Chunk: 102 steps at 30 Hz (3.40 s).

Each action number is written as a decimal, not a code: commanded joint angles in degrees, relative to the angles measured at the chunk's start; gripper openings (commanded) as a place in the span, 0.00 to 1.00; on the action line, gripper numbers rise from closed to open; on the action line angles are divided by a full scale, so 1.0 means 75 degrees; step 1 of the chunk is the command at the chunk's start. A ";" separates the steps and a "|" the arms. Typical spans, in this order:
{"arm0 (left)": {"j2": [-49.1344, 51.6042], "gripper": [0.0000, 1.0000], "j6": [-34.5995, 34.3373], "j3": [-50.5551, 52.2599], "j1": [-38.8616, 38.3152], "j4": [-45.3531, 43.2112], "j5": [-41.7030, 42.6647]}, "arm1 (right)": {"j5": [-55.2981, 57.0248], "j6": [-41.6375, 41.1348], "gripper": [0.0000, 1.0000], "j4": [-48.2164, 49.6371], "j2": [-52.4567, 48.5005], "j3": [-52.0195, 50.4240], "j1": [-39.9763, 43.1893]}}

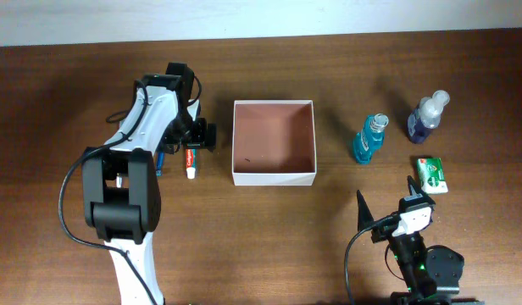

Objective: Pack container
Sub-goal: 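Lower the left gripper and close it on the toothpaste tube, then lift the toothpaste tube and carry it over the pink box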

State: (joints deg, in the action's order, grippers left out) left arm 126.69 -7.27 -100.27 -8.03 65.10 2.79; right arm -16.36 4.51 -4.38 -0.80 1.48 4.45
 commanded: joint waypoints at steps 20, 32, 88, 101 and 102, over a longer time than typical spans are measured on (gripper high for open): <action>0.0522 0.99 0.0064 0.0023 -0.0017 -0.0079 -0.0227 | 0.0064 -0.0032 0.98 0.0015 0.0058 -0.0076 -0.0029; 0.0522 0.99 0.0064 0.0023 -0.0017 -0.0070 -0.0201 | 0.0064 -0.0032 0.98 0.0015 0.0058 -0.0076 -0.0029; 0.0519 0.20 0.0058 -0.4470 -0.0216 0.2483 0.0134 | 0.0064 -0.0032 0.98 0.0015 0.0058 -0.0076 -0.0029; 0.0554 0.20 -0.0761 -0.5890 -0.2028 0.3048 0.0169 | 0.0064 -0.0032 0.98 0.0015 0.0058 -0.0076 -0.0029; 0.0589 0.20 -0.0994 -0.5872 -0.2136 0.3040 0.0003 | 0.0064 -0.0032 0.98 0.0015 0.0058 -0.0076 -0.0029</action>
State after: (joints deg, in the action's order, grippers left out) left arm 130.56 -10.37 -144.59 -22.02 88.18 4.45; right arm -16.36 4.49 -4.38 -0.80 1.48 4.45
